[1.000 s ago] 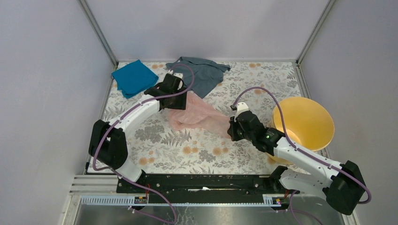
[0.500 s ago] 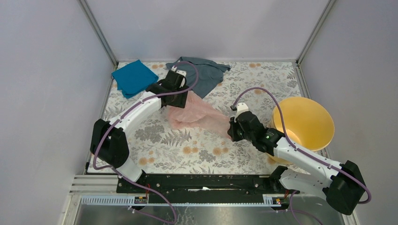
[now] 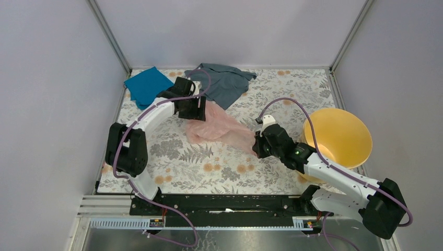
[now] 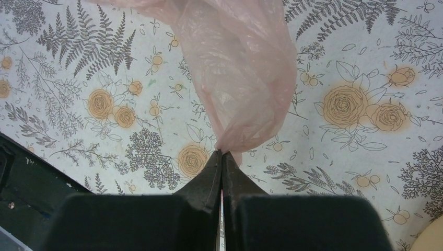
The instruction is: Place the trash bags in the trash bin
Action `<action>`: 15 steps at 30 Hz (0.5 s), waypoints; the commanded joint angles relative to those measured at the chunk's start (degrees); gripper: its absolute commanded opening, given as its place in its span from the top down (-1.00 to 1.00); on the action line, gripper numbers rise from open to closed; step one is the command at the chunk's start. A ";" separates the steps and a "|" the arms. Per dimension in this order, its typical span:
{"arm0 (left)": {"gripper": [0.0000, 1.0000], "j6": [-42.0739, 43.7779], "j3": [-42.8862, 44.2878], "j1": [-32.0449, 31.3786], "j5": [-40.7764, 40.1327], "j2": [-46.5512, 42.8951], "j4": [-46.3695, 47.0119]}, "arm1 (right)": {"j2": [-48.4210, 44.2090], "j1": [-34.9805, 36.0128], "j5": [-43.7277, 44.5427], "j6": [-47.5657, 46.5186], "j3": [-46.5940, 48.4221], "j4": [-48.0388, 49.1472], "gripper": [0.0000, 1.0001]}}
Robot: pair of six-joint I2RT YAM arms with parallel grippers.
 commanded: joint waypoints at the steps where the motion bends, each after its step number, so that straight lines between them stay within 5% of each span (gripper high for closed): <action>1: -0.35 -0.65 -0.46 0.81 6.59 0.83 3.25 | 0.15 -0.08 -1.00 -0.07 -0.24 2.40 1.00; 9: 0.54 -1.51 -1.93 0.79 5.07 -1.06 4.21 | -1.09 -0.08 -0.73 0.05 -0.65 1.97 1.00; 15: 0.88 -5.72 -6.90 0.50 -3.71 -11.92 1.75 | -2.80 -0.08 4.42 0.83 -0.32 -1.98 1.00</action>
